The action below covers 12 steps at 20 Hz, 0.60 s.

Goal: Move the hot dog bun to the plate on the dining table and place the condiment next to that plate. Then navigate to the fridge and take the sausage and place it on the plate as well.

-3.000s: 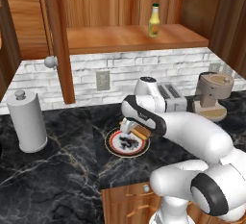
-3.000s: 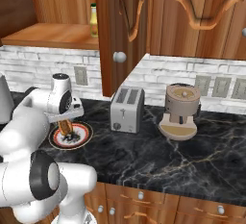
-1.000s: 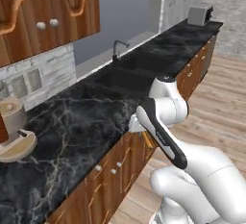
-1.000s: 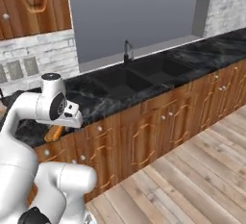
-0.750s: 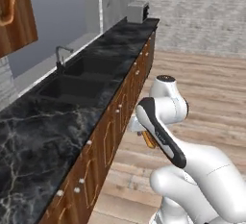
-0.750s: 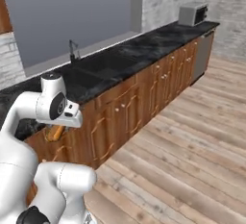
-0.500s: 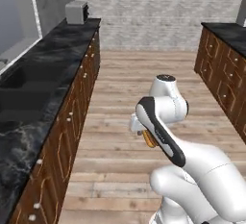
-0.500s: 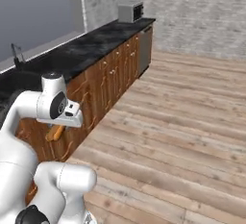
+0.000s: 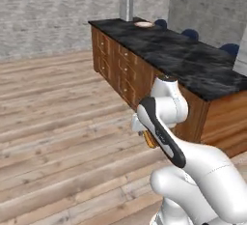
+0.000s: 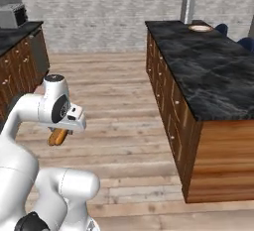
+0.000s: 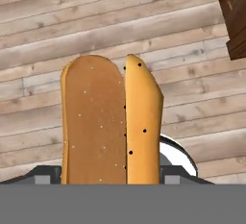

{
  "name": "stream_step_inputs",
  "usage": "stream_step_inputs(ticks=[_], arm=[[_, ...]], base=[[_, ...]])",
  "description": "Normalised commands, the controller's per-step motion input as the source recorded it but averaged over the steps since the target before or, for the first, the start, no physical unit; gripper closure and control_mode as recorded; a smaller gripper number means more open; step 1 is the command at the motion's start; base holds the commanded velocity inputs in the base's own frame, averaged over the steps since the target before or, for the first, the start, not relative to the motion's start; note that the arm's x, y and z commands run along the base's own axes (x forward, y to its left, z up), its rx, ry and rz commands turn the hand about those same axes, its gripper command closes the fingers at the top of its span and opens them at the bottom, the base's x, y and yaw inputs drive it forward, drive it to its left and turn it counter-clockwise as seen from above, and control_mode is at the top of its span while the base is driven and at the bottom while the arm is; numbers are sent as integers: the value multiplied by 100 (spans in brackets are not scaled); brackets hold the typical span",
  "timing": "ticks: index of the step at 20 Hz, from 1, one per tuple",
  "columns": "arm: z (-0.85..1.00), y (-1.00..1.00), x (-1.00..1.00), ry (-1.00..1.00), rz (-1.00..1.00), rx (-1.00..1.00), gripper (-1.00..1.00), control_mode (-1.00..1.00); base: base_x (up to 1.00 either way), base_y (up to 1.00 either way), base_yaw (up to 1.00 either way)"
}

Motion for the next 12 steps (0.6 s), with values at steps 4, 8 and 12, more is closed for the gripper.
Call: stream_step_inputs(ticks=[4, 8, 12], arm=[[0, 0, 0, 0, 0, 0, 100, 100], [0, 0, 0, 0, 0, 0, 100, 100], [0, 0, 0, 0, 0, 0, 100, 100]], base=[[27, -100, -67], [62, -100, -56], [86, -100, -44]])
